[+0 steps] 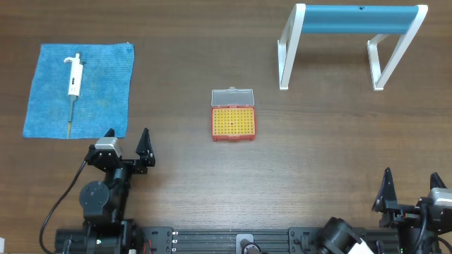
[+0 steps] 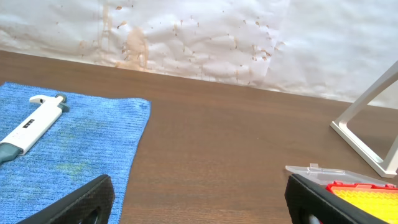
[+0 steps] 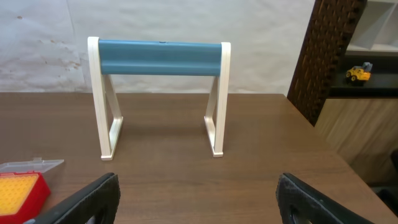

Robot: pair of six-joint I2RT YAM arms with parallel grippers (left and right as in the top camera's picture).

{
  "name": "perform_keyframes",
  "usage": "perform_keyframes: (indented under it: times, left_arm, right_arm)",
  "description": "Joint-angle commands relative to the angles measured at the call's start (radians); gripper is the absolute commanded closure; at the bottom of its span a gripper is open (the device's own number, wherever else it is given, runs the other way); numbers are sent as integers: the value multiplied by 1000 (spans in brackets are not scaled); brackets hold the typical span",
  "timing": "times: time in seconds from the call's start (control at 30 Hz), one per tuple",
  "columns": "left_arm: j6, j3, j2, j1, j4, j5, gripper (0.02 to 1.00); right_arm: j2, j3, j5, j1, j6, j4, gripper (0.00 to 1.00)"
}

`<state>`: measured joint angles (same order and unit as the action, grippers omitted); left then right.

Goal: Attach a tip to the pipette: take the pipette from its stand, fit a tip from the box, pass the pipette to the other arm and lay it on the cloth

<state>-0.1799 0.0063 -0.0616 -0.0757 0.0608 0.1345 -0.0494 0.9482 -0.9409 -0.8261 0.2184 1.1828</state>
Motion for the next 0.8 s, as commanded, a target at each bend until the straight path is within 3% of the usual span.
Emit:
perform_keyframes:
  times: [0.03, 0.1, 0.17, 0.27, 0.33, 0.47, 0.5, 0.6, 0.73, 0.8]
  left_arm:
    - [16, 0, -6, 4, 11, -11, 130]
    - [16, 0, -6, 4, 11, -11, 130]
    - [16, 0, -6, 4, 11, -11, 128]
    - [16, 0, -6, 4, 11, -11, 128]
    - [16, 0, -6, 4, 11, -11, 128]
    - [16, 0, -6, 4, 11, -11, 128]
    - [16, 0, -6, 4, 11, -11, 128]
    - [16, 0, -6, 4, 11, -11, 128]
    - [16, 0, -6, 4, 11, -11, 128]
    - [16, 0, -6, 4, 11, -11, 128]
  right_arm:
    - [5, -2, -12, -6, -16, 8, 185]
    - [5, -4, 19, -6, -14, 39, 183]
    - [6, -34, 143, 21, 25, -2, 183]
    - [6, -185, 296, 172, 31, -276, 185]
    - [6, -356, 481, 350, 31, -533, 185]
    - [6, -721, 947, 679, 31, -1009, 183]
    - [6, -787, 1000, 727, 31, -1106, 183]
    - [8, -941, 1033, 835, 31, -1302, 185]
    - [24, -939, 875, 865, -6, -1230, 183]
    - [35, -939, 870, 862, -15, -1188, 183]
